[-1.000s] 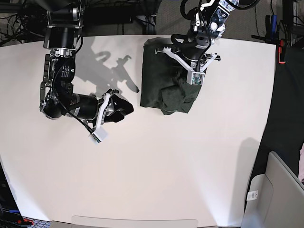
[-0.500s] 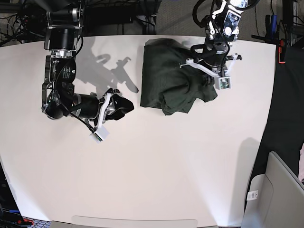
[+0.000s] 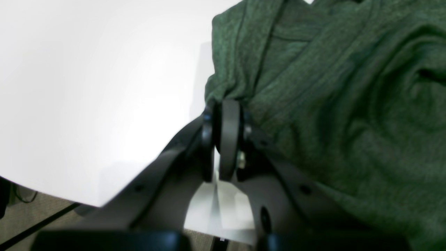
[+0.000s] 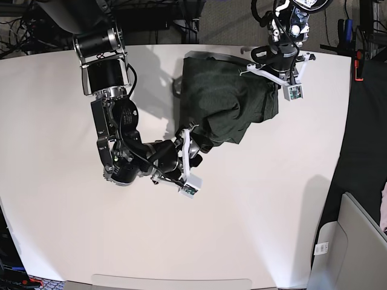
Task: Fold the T-shirt properly
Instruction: 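Grasp the bundle's corner with the right gripper and pull it toward the left gripper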
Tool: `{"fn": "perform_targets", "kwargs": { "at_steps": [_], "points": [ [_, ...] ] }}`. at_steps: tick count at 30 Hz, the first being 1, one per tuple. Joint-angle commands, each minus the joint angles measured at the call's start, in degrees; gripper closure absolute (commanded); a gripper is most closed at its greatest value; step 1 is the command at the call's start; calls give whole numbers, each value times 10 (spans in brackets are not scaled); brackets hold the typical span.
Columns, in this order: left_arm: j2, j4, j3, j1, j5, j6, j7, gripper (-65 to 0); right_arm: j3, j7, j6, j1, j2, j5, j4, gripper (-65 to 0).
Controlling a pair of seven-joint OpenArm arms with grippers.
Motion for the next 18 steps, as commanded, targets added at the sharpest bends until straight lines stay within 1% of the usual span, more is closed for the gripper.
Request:
{"fn": "perform_targets", "kwargs": {
  "at_steps": [1,4,8,16,18],
  "points": [
    [-1,11,0,3,3,2,-9,-5,-12,5,3,27,-2,9,7,-261],
    [0,11,0,7,2,2,-9,-5,-50,5,3,43,-1,10,6,-261],
    [11,11,0,7,2,2,-9,-5,-107,5,3,59,16,10,7,-261],
    [12,11,2,7,1,2,-9,-5,-186,5,3,85,14,10,3,-261],
    [12,11,2,7,1,2,-9,-5,-196,5,3,86,11,10,3,-261]
  ]
}}
